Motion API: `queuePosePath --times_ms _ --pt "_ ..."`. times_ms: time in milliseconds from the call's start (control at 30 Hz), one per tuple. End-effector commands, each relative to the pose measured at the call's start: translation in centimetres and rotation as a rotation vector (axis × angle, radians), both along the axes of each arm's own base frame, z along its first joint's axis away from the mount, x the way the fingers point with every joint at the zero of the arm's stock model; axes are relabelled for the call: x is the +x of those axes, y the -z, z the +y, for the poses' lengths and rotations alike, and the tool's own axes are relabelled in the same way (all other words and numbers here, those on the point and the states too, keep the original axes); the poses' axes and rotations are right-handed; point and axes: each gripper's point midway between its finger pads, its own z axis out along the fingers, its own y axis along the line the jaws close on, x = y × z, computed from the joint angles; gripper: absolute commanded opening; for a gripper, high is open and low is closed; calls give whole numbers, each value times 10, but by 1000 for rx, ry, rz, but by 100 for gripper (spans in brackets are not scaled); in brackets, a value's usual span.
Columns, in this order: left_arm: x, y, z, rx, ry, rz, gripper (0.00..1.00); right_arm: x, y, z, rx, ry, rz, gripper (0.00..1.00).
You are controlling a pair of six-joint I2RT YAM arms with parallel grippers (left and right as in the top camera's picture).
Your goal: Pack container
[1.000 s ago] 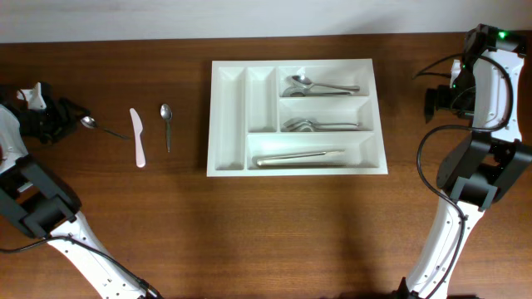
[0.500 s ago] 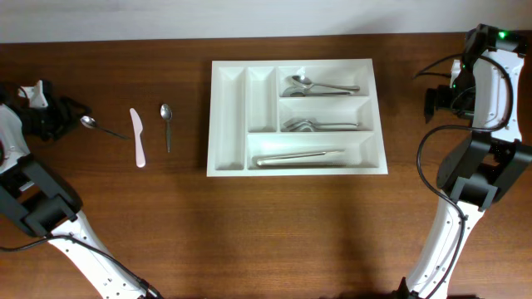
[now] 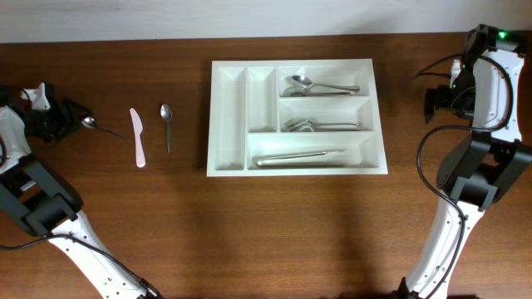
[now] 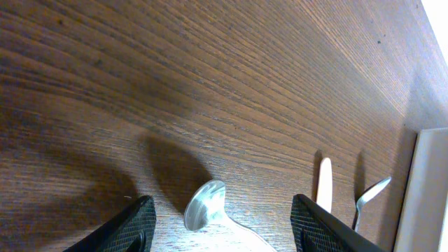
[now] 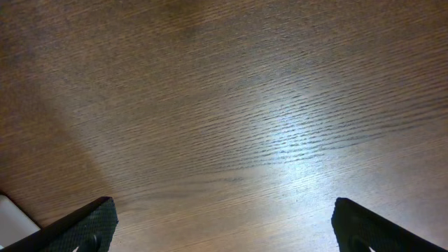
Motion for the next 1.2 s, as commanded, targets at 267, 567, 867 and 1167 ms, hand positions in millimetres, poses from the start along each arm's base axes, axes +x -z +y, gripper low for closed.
queuePosePath --times_ms 267,567,867,1167 --pt "3 7 -3 -7 22 -16 64 0 -19 -3 -23 5 -39 99" --pt "5 7 -2 -2 23 -22 64 0 -19 -3 -23 5 -39 99" --pt "8 12 -12 -8 41 -15 64 0 -19 -3 -23 5 -39 99" --pt "9 24 -21 -22 55 5 64 0 -19 -3 -23 5 -39 99"
